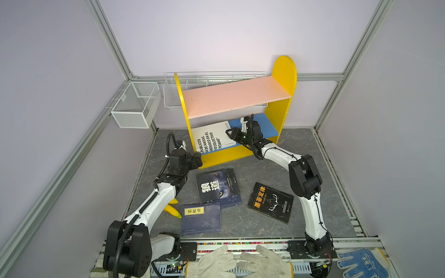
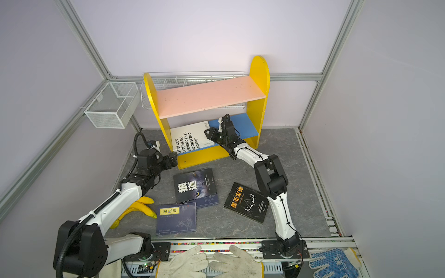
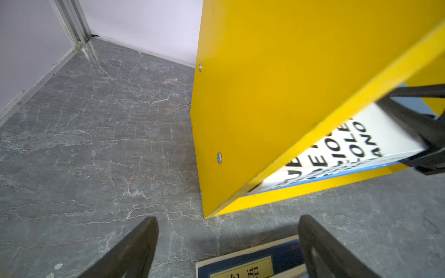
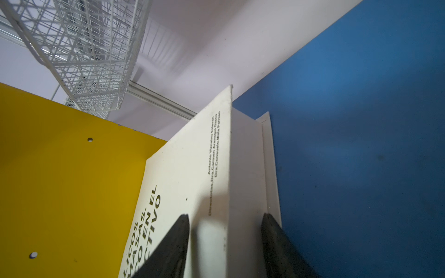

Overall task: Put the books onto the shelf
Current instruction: 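Push the white book deeper onto the shelf with right gripper while left arm retracts, then open the right gripper and reach both grippers toward the dark wolf-cover book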

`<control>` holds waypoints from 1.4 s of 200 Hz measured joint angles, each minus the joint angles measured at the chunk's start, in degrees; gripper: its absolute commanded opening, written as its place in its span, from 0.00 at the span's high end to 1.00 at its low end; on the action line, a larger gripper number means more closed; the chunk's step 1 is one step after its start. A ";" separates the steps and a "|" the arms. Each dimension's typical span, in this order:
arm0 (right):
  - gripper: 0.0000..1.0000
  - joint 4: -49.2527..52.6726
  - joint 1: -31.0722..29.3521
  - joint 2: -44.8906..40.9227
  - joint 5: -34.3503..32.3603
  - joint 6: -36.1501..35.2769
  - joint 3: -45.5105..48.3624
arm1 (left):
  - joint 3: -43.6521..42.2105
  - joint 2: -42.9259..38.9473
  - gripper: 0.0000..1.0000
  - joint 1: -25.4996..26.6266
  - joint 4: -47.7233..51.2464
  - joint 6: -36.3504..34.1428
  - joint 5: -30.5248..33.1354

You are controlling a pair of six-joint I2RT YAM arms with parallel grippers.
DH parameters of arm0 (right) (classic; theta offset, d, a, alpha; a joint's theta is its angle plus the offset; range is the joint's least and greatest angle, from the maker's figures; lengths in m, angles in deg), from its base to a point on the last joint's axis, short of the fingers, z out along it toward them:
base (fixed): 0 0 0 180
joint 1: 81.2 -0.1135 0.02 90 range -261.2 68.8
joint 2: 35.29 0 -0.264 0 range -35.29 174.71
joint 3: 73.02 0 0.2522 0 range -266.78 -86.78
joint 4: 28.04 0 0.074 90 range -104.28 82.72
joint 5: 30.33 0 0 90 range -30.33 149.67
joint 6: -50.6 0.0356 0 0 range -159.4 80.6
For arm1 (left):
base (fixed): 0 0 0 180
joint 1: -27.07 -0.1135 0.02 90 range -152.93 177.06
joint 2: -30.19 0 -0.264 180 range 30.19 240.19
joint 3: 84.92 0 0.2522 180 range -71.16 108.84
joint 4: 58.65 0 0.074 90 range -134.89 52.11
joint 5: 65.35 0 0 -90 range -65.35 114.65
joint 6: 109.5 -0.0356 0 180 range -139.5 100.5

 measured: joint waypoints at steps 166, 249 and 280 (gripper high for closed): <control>0.14 16.28 0.00 -27.96 -11.02 -19.54 18.10 | -5.86 -21.92 0.06 0.00 20.76 10.91 -13.70; 0.14 17.92 -3.50 -38.84 -1.81 -14.73 48.00 | -16.22 -21.14 0.06 0.13 22.08 18.23 -19.61; 0.15 12.55 -5.77 -35.80 2.62 -12.28 48.92 | -18.43 -17.27 0.06 0.61 18.14 19.23 -20.96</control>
